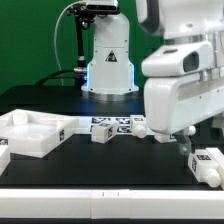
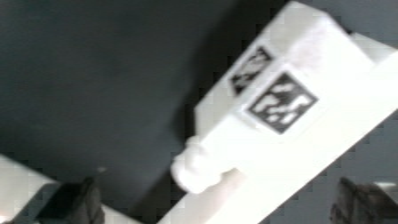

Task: Assemble square table

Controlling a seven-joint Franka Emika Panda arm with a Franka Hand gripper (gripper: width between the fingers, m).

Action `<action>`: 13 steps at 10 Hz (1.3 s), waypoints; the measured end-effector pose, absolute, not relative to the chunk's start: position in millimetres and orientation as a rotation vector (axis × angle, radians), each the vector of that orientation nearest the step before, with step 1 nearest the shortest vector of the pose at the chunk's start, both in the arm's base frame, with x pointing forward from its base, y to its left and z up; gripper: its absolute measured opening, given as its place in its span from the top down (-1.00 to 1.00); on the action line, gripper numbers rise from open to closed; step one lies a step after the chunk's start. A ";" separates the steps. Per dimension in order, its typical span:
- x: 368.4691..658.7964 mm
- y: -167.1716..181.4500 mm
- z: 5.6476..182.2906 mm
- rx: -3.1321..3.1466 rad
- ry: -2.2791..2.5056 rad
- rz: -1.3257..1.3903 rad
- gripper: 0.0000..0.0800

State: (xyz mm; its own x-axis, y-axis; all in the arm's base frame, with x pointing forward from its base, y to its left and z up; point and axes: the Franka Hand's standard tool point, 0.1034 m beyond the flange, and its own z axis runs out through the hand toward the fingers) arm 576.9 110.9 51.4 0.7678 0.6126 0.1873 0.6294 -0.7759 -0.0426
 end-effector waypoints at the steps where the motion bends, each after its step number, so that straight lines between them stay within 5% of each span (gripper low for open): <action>1: 573.5 110.7 45.2 -2.856 -1.001 -0.266 -0.62; 6: 568.0 94.6 26.2 -2.840 -1.042 -0.268 -0.62; 13: 583.1 64.2 30.5 -2.829 -1.159 -0.367 -0.62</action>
Offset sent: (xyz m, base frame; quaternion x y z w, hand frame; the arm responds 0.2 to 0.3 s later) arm -0.0018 -0.0105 -0.0105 0.0053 0.0123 -0.0134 0.9998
